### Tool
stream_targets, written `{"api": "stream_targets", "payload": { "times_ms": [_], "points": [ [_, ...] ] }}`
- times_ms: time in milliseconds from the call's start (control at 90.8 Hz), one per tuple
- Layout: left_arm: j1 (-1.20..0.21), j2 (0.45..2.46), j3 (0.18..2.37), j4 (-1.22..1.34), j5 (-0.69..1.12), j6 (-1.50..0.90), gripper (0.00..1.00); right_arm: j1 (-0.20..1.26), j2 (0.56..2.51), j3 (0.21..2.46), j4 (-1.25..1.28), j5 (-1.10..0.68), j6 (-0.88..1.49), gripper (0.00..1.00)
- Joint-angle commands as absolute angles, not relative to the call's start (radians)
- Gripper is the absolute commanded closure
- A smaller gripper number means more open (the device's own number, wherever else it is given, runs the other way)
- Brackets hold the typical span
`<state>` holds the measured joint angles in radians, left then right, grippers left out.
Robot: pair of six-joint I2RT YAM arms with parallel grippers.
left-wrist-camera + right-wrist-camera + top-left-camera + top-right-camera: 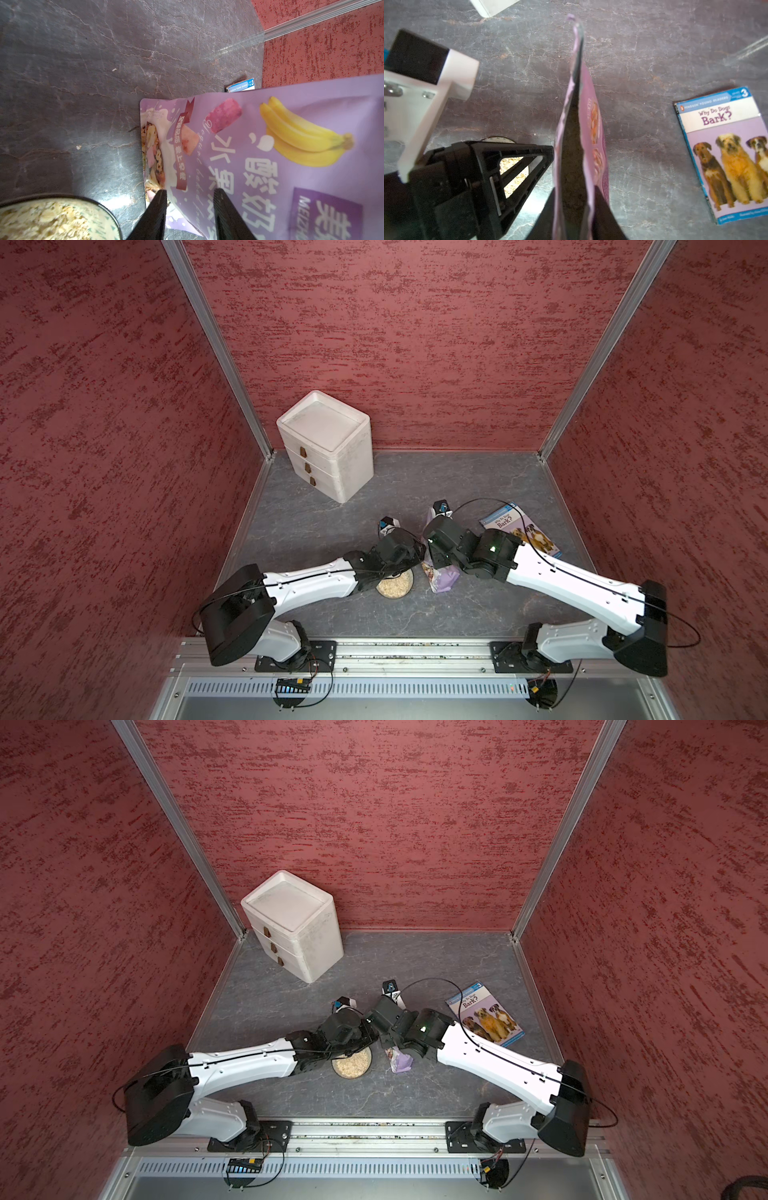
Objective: Pour the oats into the breakfast bowl
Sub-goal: Close the oats bag at the center of the board.
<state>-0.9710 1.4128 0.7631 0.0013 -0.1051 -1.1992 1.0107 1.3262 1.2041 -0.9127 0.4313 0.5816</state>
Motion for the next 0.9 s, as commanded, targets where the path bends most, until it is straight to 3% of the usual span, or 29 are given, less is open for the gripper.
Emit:
{"api": "stream_targets", "payload": {
  "times_ms": [0, 275, 286, 320, 353, 419, 529, 672, 694, 727, 892],
  "points": [
    [-0.977, 1.428, 0.782, 0.018, -0.097, -1.197, 0.59, 1.003, 1.310, 1.245, -0.915, 0.509, 0.597, 1.00],
    [-0.977, 1.428, 0.787, 0.020, -0.092, -1.196, 0.60, 0.998, 1.271, 1.257, -0.945, 0.489, 0.584, 1.00],
    [-0.978, 1.428, 0.787, 0.020, -0.091, -1.196, 0.60, 0.997, 1.271, 1.259, -0.947, 0.487, 0.586, 0.98],
    [-0.979, 1.429, 0.787, 0.023, -0.092, -1.196, 0.60, 0.994, 1.275, 1.263, -0.956, 0.492, 0.592, 0.78],
    [-0.979, 1.432, 0.787, 0.026, -0.091, -1.196, 0.60, 0.991, 1.278, 1.265, -0.961, 0.494, 0.592, 0.71],
    [-0.979, 1.437, 0.788, 0.032, -0.085, -1.196, 0.60, 0.982, 1.288, 1.266, -0.959, 0.492, 0.585, 0.63],
    [-0.979, 1.450, 0.794, 0.040, -0.075, -1.195, 0.60, 0.974, 1.314, 1.273, -0.939, 0.475, 0.560, 0.62],
    [-0.980, 1.459, 0.801, 0.043, -0.067, -1.193, 0.60, 0.967, 1.349, 1.292, -0.914, 0.460, 0.532, 0.68],
    [-0.980, 1.461, 0.801, 0.044, -0.066, -1.193, 0.60, 0.966, 1.355, 1.297, -0.914, 0.461, 0.529, 0.77],
    [-0.980, 1.464, 0.799, 0.047, -0.065, -1.194, 0.60, 0.964, 1.362, 1.305, -0.918, 0.468, 0.527, 0.99],
    [-0.982, 1.473, 0.803, 0.055, -0.062, -1.196, 0.60, 0.961, 1.361, 1.335, -0.951, 0.509, 0.562, 1.00]
  ]
}}
